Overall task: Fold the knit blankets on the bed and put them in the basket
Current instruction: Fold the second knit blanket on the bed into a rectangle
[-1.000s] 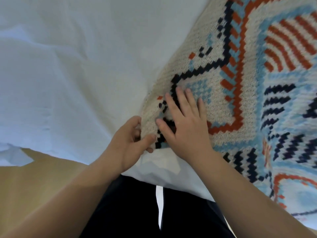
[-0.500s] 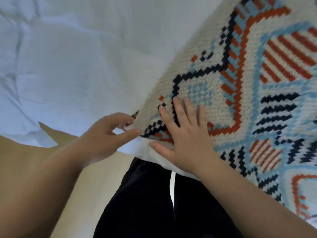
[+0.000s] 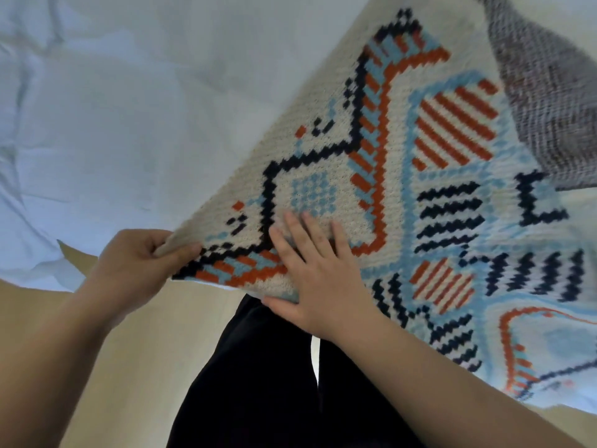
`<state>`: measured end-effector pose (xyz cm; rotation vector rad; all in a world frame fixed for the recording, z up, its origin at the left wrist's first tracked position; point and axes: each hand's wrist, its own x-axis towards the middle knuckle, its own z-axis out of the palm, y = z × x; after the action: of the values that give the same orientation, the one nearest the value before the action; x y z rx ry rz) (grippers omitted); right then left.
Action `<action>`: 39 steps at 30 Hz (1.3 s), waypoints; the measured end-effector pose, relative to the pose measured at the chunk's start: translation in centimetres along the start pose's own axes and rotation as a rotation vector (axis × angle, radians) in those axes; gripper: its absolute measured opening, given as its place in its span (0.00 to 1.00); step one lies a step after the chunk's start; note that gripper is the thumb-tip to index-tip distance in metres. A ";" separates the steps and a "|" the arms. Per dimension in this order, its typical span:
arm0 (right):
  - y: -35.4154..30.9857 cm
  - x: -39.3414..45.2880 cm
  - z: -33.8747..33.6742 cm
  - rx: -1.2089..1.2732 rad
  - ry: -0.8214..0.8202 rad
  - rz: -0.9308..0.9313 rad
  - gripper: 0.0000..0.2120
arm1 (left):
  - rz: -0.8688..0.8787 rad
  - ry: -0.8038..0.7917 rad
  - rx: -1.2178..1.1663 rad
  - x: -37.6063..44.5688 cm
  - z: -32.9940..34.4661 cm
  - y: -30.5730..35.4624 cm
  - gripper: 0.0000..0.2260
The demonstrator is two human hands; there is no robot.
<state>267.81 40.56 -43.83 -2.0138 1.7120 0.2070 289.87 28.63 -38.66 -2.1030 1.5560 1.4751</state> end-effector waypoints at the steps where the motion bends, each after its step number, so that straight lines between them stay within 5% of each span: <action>1: -0.3 -0.1 0.2 0.010 -0.003 0.006 0.45 | -0.016 0.005 0.048 -0.2 -0.1 -0.1 0.08; 4: -0.3 -0.2 0.6 0.071 0.015 0.058 0.41 | 0.120 0.089 0.349 -0.4 1.6 0.8 0.04; 8: 0.9 0.0 0.6 0.135 0.134 0.167 0.35 | 0.585 0.296 0.595 -0.7 6.0 4.1 0.24; 11: 2.7 0.0 0.3 0.131 0.213 0.240 0.33 | 0.831 0.187 0.731 0.5 8.7 6.0 0.23; 14: 5.0 -0.3 0.3 0.150 0.222 0.318 0.33 | 0.919 0.009 0.899 2.3 11.4 7.7 0.26; 20: 12.4 -3.5 -0.9 0.256 0.380 0.560 0.28 | 1.122 -0.010 1.031 6.5 16.2 16.6 0.28; 27: 24.2 -7.7 -4.6 0.533 0.798 0.899 0.18 | 1.240 -0.008 1.018 8.1 22.0 31.4 0.26; 30: 28.8 -10.5 -5.2 0.628 0.500 0.945 0.19 | 1.282 -0.060 1.074 7.8 23.9 34.3 0.28; 33: 31.0 -11.8 -4.9 0.482 0.170 0.739 0.22 | 1.210 -0.145 1.150 7.7 24.7 35.2 0.28; 36: 32.2 -12.0 -4.9 0.383 0.142 0.639 0.13 | 1.119 -0.222 1.433 6.9 24.5 35.5 0.24; 39: 34.1 -11.9 -5.3 0.404 0.286 0.590 0.05 | 0.998 -0.308 1.620 5.8 23.9 35.7 0.31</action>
<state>231.61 45.34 -43.20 -1.2600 2.2782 -0.2333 246.96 22.93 -40.61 -0.1704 2.3505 0.1115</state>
